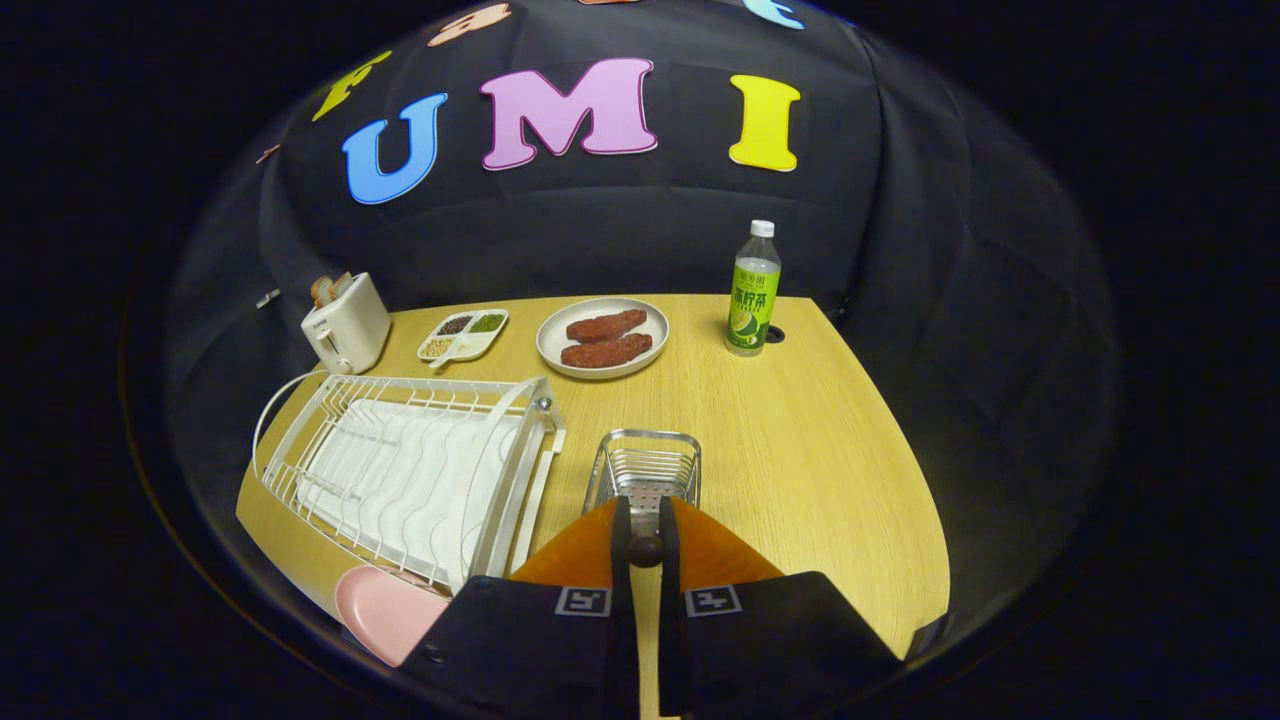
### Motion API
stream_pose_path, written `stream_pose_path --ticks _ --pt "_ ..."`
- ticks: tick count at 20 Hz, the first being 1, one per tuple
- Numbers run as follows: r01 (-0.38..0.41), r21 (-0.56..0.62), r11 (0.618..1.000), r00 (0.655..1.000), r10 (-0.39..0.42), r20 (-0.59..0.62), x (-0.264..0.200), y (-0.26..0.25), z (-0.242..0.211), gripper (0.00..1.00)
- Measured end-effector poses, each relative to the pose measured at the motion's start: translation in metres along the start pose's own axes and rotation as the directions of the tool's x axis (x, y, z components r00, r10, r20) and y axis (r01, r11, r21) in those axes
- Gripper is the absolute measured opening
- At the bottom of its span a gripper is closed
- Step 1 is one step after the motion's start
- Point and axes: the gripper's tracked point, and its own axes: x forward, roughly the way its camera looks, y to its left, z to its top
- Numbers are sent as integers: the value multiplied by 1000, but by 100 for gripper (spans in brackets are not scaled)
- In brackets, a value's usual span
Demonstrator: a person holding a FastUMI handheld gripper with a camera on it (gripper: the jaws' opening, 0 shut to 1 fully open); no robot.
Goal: Take the plate from the dish rack, then take the spoon from the basket and place it into the plate.
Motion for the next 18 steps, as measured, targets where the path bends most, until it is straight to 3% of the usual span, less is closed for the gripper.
stream_pose_path --ticks 6,10,13,18 --pt "-32 -11 999 993 33 114 -56 18 64 12" --pt "-101 -16 995 986 102 131 -106 46 74 12" --pt "-190 -37 981 977 193 93 -138 80 51 12" --pt "-324 -55 944 946 323 -35 -155 157 -29 12"
